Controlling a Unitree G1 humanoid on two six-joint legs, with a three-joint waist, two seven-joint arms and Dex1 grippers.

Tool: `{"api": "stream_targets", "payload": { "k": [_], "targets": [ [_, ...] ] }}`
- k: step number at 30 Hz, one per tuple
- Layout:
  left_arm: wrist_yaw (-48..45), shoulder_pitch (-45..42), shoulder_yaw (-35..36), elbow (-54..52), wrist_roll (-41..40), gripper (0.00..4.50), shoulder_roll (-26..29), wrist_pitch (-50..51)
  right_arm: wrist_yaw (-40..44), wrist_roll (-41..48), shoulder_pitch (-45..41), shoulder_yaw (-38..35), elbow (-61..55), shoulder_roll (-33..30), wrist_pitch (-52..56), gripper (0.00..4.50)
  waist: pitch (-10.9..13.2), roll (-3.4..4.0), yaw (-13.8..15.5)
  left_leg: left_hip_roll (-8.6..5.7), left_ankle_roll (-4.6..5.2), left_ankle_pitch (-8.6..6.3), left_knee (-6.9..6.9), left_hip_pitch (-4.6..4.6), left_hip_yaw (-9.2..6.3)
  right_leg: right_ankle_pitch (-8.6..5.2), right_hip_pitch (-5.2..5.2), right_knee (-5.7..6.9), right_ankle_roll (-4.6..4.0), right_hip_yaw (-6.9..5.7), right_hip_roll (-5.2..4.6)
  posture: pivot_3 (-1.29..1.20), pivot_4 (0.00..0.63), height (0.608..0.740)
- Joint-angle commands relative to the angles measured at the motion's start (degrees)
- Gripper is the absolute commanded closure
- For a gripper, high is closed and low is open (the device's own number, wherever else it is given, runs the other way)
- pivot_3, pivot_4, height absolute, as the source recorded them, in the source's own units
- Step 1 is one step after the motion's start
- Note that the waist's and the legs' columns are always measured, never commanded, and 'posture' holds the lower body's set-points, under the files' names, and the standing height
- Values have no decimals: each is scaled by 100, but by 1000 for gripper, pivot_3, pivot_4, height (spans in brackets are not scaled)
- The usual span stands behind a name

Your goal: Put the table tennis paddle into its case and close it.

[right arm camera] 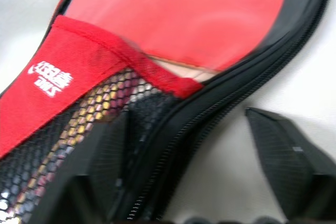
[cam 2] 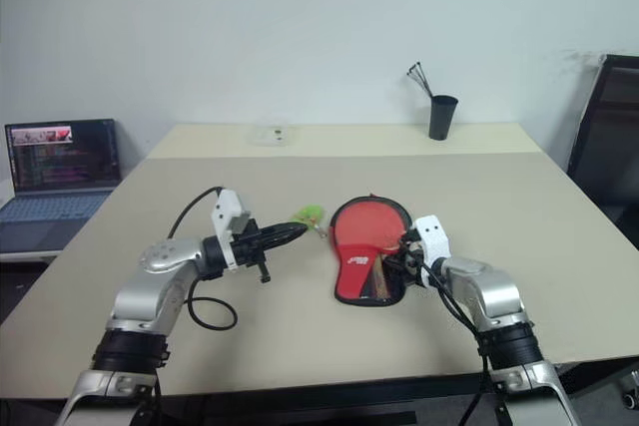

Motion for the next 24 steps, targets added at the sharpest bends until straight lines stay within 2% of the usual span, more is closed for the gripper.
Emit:
{"api": "stream_targets", "payload": {
  "k": [1,4,9,17,24],
  "targets": [
    [36,27,74,-181,-40,4500,73,-108,48,29,-44,107,117,169,193,1886,0,0,-5,1,0,0,-1,7,1,0,3,2,0,1,2,0,150,740],
    [32,111,109,-241,-73,4500,109,-94,39,60,-44,25,94,240,304,2917,0,0,-15,4,0,0,-2,18,1,0,6,9,-1,5,6,0,150,740],
    [-103,372,243,-476,-302,4500,268,122,-45,260,-100,-339,12,472,663,4388,-1,0,-23,9,0,0,-3,19,1,0,6,9,-1,7,8,0,150,740],
    [-957,1359,270,-1418,-868,4500,1147,749,-195,843,-272,-1014,-513,677,1890,4479,0,1,-42,13,0,-1,-16,12,-6,-13,-3,6,-22,4,7,0,150,740],
    [-1375,1683,207,-1867,-1111,4500,1548,943,-315,1177,13,-1227,-1432,654,2835,4479,2,4,-19,13,1,-1,-20,2,-7,-20,-8,3,-33,-5,5,0,150,740]
  ]
}}
